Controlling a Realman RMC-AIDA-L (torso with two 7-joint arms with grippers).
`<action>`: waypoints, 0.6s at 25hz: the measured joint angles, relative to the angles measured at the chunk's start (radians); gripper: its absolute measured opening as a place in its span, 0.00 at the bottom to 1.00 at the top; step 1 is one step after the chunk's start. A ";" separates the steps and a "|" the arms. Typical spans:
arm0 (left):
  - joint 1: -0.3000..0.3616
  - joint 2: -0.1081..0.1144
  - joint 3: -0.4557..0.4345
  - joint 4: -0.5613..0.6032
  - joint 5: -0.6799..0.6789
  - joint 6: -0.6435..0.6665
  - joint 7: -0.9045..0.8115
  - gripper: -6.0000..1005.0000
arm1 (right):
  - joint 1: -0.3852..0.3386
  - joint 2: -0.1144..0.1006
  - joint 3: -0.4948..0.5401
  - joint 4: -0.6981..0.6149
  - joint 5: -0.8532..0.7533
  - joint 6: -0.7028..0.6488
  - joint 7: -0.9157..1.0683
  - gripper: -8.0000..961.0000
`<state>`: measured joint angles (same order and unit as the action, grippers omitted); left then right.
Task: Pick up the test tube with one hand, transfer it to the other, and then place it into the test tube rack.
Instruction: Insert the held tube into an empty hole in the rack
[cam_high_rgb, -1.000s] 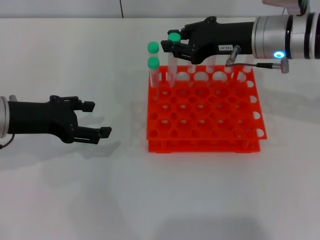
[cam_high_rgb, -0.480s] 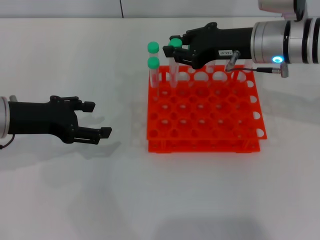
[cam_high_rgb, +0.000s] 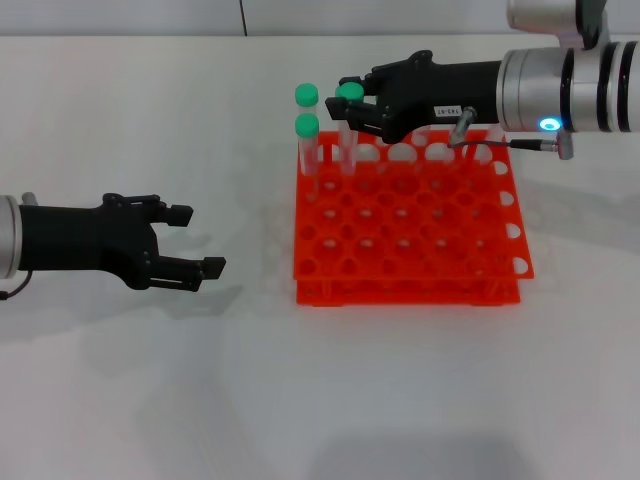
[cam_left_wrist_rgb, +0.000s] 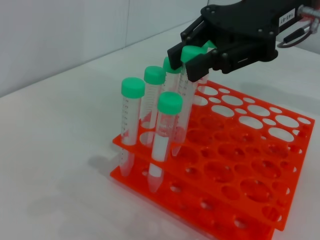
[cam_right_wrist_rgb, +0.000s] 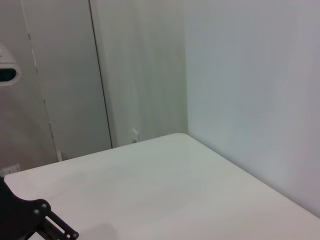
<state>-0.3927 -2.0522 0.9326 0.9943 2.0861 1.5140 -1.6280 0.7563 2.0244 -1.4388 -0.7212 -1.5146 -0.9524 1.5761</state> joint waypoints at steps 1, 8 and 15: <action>0.000 0.000 0.000 0.000 0.000 0.000 0.000 0.88 | 0.000 0.000 -0.002 0.001 0.000 0.003 0.000 0.28; 0.000 0.000 0.000 0.000 0.000 0.000 0.000 0.88 | 0.003 0.000 -0.005 0.011 0.001 0.009 -0.001 0.28; -0.001 0.000 0.000 0.000 0.000 0.000 0.001 0.88 | 0.004 0.000 -0.014 0.020 0.002 0.012 -0.001 0.28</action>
<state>-0.3934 -2.0523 0.9328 0.9940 2.0861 1.5140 -1.6274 0.7600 2.0248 -1.4527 -0.7013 -1.5125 -0.9400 1.5754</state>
